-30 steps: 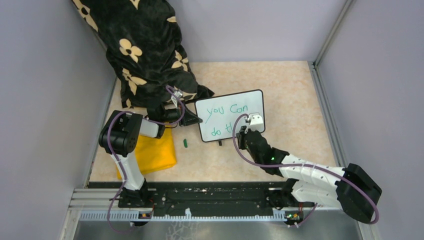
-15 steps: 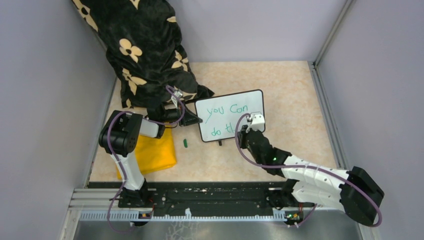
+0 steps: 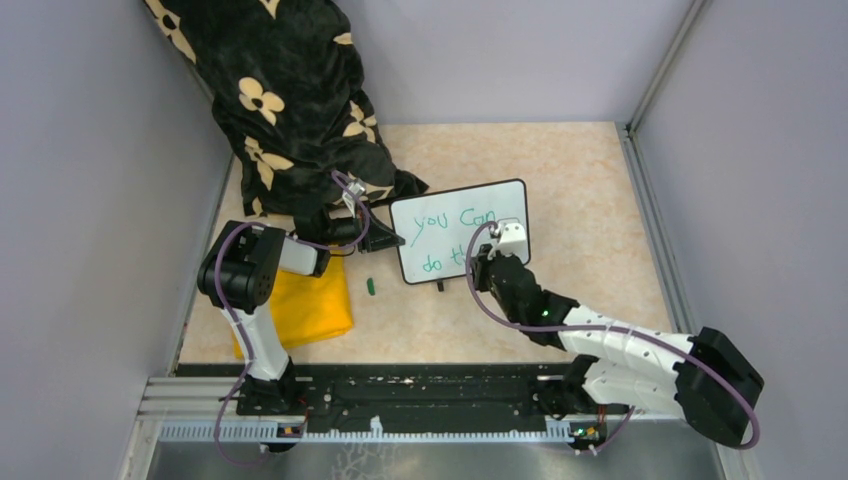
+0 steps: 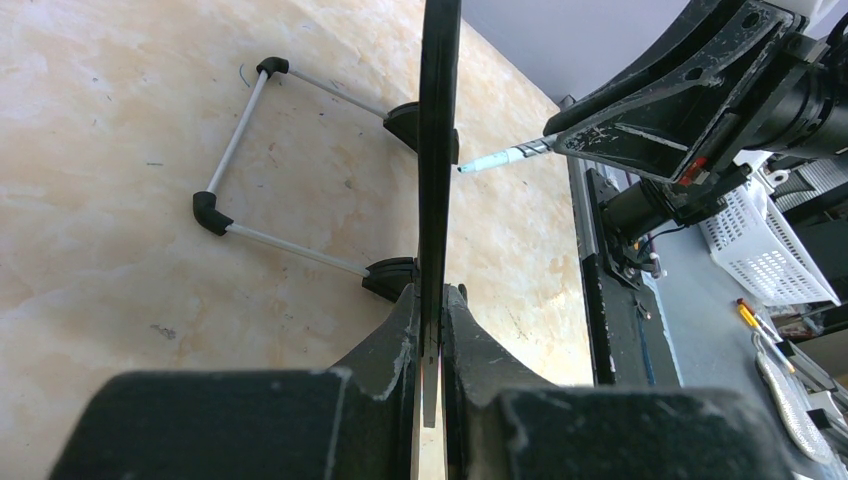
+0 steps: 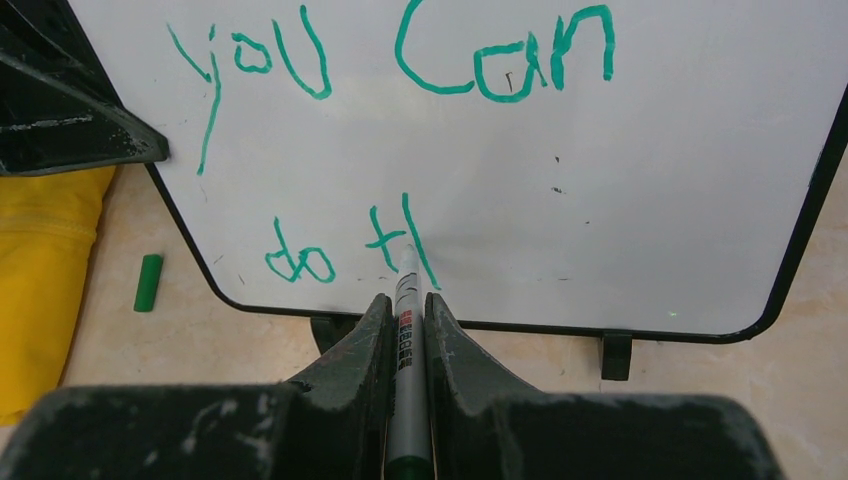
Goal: Write a sentence on the whiteboard
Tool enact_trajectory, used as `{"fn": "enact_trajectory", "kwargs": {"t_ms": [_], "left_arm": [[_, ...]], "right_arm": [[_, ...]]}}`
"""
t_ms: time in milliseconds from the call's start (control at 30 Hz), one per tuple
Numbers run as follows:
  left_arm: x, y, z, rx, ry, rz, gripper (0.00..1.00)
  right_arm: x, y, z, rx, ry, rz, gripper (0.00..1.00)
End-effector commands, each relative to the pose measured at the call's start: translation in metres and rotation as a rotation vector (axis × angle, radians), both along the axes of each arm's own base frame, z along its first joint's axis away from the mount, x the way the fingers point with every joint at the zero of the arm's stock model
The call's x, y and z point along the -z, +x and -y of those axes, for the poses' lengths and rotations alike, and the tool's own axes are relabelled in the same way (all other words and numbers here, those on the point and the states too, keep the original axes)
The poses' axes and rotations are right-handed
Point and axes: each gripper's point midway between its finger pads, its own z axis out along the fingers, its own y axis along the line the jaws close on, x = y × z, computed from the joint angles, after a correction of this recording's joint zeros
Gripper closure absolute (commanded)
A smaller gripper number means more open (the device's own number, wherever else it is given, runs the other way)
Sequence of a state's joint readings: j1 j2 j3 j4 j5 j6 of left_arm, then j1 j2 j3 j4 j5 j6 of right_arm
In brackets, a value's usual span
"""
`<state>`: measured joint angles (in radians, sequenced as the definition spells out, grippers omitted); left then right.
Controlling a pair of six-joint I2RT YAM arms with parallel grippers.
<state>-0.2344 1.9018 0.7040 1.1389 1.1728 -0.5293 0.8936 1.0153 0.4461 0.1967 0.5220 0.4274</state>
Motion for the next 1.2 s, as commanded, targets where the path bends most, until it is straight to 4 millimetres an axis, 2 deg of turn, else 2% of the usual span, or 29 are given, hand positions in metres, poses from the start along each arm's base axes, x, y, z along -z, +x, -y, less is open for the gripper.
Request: {"fn": "enact_trajectory", "kwargs": {"t_ms": [0,633,1167], "left_arm": [[0.031,-0.011,0.007,0.009,0.052,-0.122,1.00],[0.032,-0.011,0.007,0.007,0.053,-0.121,1.00],[0.032,-0.011,0.007,0.007,0.053,-0.123,1.00]], "right_arm": [[-0.032,0.015,-0.007,0.029,0.059,0.072,1.00],[-0.030,0.023,0.001,0.082,0.045,0.077,1.00],[-0.021,0.017,0.019,0.117,0.028,0.062,1.00]]}}
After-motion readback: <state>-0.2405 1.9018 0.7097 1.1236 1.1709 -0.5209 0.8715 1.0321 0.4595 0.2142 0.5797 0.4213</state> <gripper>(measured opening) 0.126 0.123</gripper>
